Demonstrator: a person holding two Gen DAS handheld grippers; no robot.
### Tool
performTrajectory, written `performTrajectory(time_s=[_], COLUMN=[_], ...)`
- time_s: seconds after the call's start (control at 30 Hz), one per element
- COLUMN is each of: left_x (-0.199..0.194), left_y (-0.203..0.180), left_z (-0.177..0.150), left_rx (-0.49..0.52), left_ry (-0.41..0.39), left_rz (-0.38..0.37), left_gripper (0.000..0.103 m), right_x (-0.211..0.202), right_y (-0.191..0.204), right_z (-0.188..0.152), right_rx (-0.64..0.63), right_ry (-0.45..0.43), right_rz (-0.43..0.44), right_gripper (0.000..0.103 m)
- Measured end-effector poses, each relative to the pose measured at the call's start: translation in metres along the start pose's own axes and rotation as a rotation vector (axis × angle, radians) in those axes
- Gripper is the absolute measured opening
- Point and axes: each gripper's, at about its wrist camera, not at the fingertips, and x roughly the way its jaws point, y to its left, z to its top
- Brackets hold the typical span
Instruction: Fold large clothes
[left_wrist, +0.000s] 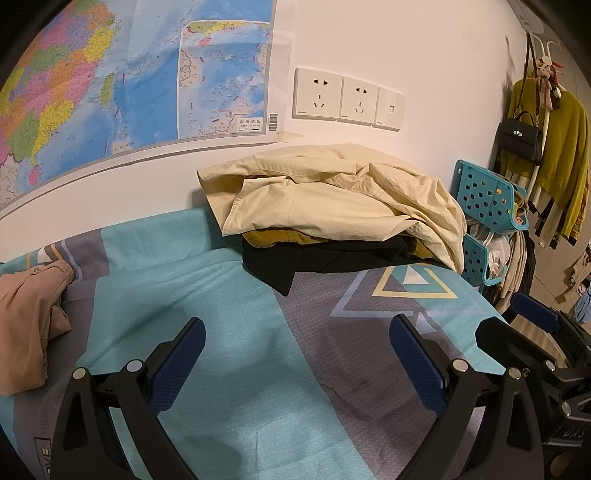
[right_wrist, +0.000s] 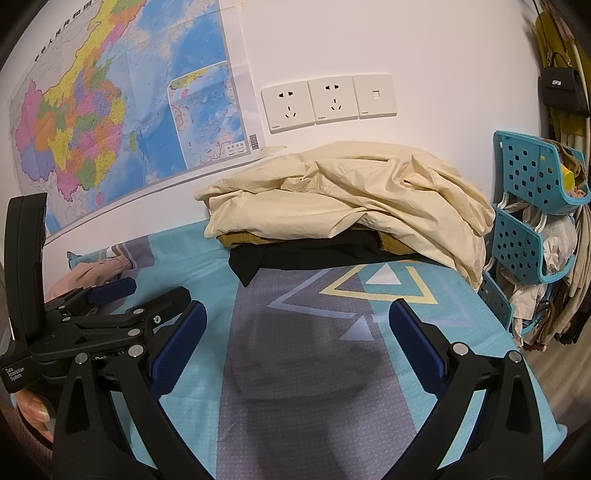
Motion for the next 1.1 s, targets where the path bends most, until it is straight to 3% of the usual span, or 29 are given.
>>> performTrajectory(time_s=[0.7, 0.9, 1.1], left_x=[0.016, 0.038, 0.070], left_y=[0.004, 0.011, 0.027], left_z=[0.010, 0.021, 0.035], left_rx=[-0.019, -0.038, -0.093], left_ry=[0.028, 0.054, 0.100], left_rz=[-0.005, 0.016, 0.034], left_gripper=[0.096, 0.096, 0.096], right_x=[0.010, 0.040, 0.115], right_y=[-0.006, -0.001, 0.013], right_z=[0.019, 0.051, 0.103], right_rx=[-0.058, -0.225, -0.455], right_ry=[-0.018, -0.019, -0.001], right_rz=[0.001, -0.025, -0.080], right_gripper=[0.098, 0.098, 0.097])
